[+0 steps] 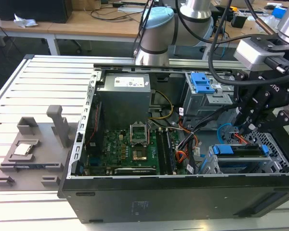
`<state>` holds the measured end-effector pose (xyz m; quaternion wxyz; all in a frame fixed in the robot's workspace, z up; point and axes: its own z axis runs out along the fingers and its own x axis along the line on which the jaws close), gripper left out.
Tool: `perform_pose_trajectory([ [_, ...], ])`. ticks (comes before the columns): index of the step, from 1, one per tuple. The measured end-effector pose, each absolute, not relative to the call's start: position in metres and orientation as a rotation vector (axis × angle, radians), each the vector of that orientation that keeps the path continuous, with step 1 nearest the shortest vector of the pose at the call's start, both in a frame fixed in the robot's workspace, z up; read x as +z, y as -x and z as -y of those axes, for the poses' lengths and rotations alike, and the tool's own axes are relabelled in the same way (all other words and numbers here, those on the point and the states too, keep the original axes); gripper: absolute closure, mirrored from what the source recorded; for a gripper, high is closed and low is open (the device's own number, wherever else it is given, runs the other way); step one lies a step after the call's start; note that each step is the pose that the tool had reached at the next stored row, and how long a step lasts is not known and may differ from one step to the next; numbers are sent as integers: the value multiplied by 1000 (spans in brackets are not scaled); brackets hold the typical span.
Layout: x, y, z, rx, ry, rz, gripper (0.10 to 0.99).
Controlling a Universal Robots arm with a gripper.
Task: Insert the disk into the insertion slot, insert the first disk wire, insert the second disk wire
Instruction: 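Insert the second disk wire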
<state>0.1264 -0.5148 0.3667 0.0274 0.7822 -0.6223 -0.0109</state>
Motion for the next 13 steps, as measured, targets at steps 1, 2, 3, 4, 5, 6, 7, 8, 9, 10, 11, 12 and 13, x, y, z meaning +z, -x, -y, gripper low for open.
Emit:
perform_pose_trajectory([
  [1,367,-126,515,-33,-2415,1921,784],
  [2,367,-126,515,-32,-2414,1920,784],
  [3,367,-126,515,-31,-2414,1920,784],
  [4,367,-126,515,-30,-2413,1920,800],
  [5,367,-126,515,-29,-2413,1919,867],
  [6,367,-126,515,-29,-2412,1919,922],
  [7,367,-126,515,-28,-2412,1919,922],
  [8,367,-126,515,-26,-2411,1918,922],
  [9,367,-126,515,-25,-2410,1918,922],
  [10,367,-126,516,-26,-2410,1918,922],
  [11,366,-126,520,-25,-2410,1917,922],
  [12,366,-126,524,-24,-2409,1917,922],
  [13,366,-126,527,-24,-2409,1917,922],
])
